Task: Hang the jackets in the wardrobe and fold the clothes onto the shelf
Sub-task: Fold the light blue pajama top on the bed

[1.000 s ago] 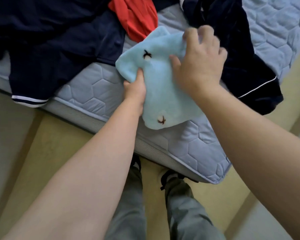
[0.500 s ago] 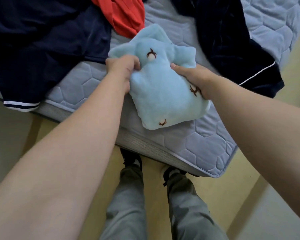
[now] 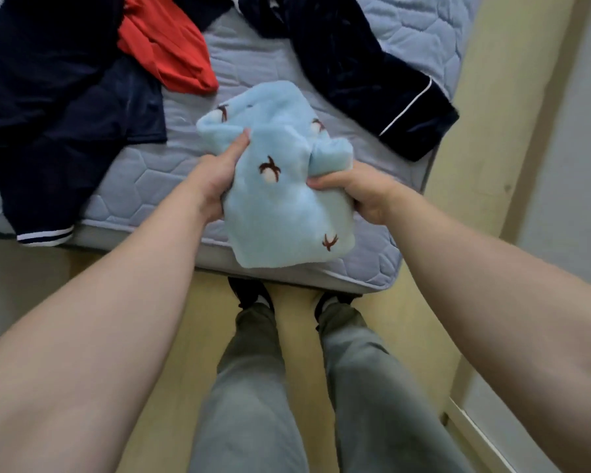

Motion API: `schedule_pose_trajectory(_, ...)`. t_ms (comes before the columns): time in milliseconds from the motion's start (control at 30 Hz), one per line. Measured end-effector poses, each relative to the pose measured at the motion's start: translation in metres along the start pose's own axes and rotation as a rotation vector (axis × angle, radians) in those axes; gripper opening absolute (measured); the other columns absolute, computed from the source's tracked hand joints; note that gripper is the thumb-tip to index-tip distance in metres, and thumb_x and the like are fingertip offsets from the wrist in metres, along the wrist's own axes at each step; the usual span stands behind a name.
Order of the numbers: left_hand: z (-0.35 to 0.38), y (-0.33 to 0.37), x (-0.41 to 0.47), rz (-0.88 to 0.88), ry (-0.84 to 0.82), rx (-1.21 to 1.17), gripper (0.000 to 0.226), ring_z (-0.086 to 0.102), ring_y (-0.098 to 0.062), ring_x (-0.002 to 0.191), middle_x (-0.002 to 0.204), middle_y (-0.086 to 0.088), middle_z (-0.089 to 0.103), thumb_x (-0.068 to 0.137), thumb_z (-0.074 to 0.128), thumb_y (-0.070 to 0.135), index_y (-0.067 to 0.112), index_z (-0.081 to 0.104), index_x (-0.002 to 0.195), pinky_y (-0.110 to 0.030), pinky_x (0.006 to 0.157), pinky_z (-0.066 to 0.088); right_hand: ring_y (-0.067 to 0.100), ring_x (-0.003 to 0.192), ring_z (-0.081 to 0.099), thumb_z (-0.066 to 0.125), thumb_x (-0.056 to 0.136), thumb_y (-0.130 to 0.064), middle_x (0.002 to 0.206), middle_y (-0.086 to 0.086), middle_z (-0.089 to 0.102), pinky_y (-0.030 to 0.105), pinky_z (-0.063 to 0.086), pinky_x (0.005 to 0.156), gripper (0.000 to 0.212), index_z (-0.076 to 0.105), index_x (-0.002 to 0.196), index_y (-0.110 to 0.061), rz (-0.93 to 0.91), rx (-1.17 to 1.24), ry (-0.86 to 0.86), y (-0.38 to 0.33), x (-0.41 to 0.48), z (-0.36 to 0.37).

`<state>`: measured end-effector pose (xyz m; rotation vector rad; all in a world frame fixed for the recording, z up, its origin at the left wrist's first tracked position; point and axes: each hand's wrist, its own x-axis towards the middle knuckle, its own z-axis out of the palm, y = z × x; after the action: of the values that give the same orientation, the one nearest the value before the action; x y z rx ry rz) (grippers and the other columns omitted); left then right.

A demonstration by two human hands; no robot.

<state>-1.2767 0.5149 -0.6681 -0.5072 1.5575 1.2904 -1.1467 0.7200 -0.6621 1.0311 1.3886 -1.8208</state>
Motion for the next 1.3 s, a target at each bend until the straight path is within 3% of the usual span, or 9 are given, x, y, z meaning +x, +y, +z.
schedule_pose_trajectory(133, 0.034, 0.023, -0.097, 0.182, -0.127, 0.082, 0.037, 0.071, -0.027, 0.104, 0.114, -0.013, 0.073, 0.089, 0.072, 0.014, 0.005, 0.065, 0.124, -0.036, 0.079, 0.059, 0.014, 0.101, 0.070, 0.090, 0.064, -0.016, 0.109, 0.002, 0.075, 0.043, 0.058, 0.088, 0.055, 0.070, 0.115, -0.018, -0.192, -0.151, 0.121, 0.006, -0.118, 0.004)
schedule_pose_trajectory(333, 0.082, 0.082, -0.243, 0.337, -0.328, 0.322, 0.042, 0.068, -0.031, 0.110, 0.118, -0.017, 0.071, 0.084, 0.068, -0.005, 0.001, 0.062, 0.126, -0.041, 0.090, 0.058, 0.006, 0.094, 0.065, 0.088, 0.050, -0.057, 0.105, -0.011, 0.064, 0.033, 0.056, 0.076, 0.072, 0.046, 0.104, -0.036, -0.319, -0.241, 0.426, -0.005, -0.291, 0.015)
schedule_pose_trajectory(600, 0.137, 0.158, -0.357, 0.575, -0.618, 0.829, 0.064, 0.068, -0.032, 0.106, 0.111, -0.016, 0.072, 0.061, 0.086, -0.005, 0.004, 0.063, 0.120, -0.048, 0.092, 0.054, 0.006, 0.069, 0.048, 0.086, 0.067, -0.044, 0.083, -0.015, 0.048, 0.018, 0.034, 0.057, 0.049, 0.039, 0.081, -0.035, -0.578, -0.351, 0.916, -0.003, -0.429, 0.049)
schedule_pose_trajectory(733, 0.165, 0.168, -0.389, 0.652, -0.774, 1.128, 0.077, 0.069, -0.030, 0.105, 0.112, -0.009, 0.071, 0.054, 0.091, 0.013, 0.027, 0.062, 0.124, -0.056, 0.092, 0.055, 0.011, 0.070, 0.047, 0.083, 0.070, -0.040, 0.081, -0.013, 0.047, 0.022, 0.032, 0.057, 0.050, 0.038, 0.087, -0.031, -0.644, -0.386, 1.190, 0.018, -0.473, 0.090)
schedule_pose_trajectory(800, 0.177, 0.166, -0.403, 0.800, -0.811, 1.354, 0.074, 0.068, -0.008, 0.096, 0.103, 0.014, 0.071, 0.058, 0.092, 0.019, 0.051, 0.058, 0.115, -0.039, 0.079, 0.058, 0.008, 0.067, 0.042, 0.081, 0.070, -0.042, 0.076, -0.019, 0.041, 0.014, 0.027, 0.054, 0.051, 0.033, 0.086, -0.034, -0.650, -0.369, 1.308, 0.031, -0.491, 0.118)
schedule_pose_trajectory(933, 0.209, 0.127, -0.452, 1.111, -0.974, 1.760, 0.052, 0.059, 0.008, 0.079, 0.082, 0.029, 0.058, 0.059, 0.085, 0.025, 0.049, 0.051, 0.091, -0.006, 0.057, 0.036, 0.009, 0.068, 0.039, 0.070, 0.069, -0.050, 0.080, -0.016, 0.041, 0.026, 0.035, 0.055, 0.045, 0.033, 0.086, -0.032, -0.517, -0.327, 1.572, 0.065, -0.529, 0.190)
schedule_pose_trajectory(1033, 0.227, 0.069, -0.504, 1.250, -1.217, 1.756, 0.053, 0.056, -0.011, 0.097, 0.099, 0.022, 0.055, 0.064, 0.078, 0.024, 0.032, 0.056, 0.112, -0.017, 0.069, 0.040, 0.010, 0.072, 0.042, 0.066, 0.070, -0.053, 0.083, -0.012, 0.047, 0.027, 0.035, 0.058, 0.042, 0.034, 0.088, -0.032, -0.356, -0.242, 1.726, 0.102, -0.563, 0.242)
schedule_pose_trajectory(1100, 0.231, 0.026, -0.549, 1.313, -1.532, 1.649, 0.082, 0.046, -0.006, 0.113, 0.126, 0.016, 0.047, 0.059, 0.069, 0.034, 0.028, 0.047, 0.137, -0.019, 0.088, 0.039, 0.008, 0.070, 0.040, 0.066, 0.071, -0.055, 0.081, -0.016, 0.043, 0.024, 0.029, 0.057, 0.046, 0.028, 0.088, -0.037, -0.223, -0.188, 1.843, 0.130, -0.588, 0.279)
schedule_pose_trajectory(1300, 0.214, -0.115, -0.677, 1.308, -2.263, 1.743, 0.094, 0.032, -0.005, 0.141, 0.158, 0.015, 0.024, 0.061, 0.072, 0.053, 0.061, 0.026, 0.143, -0.033, 0.113, 0.037, 0.017, 0.066, 0.055, 0.058, 0.075, -0.046, 0.077, -0.006, 0.056, 0.028, 0.040, 0.055, 0.028, 0.042, 0.089, -0.027, 0.170, -0.207, 2.104, 0.215, -0.652, 0.392)
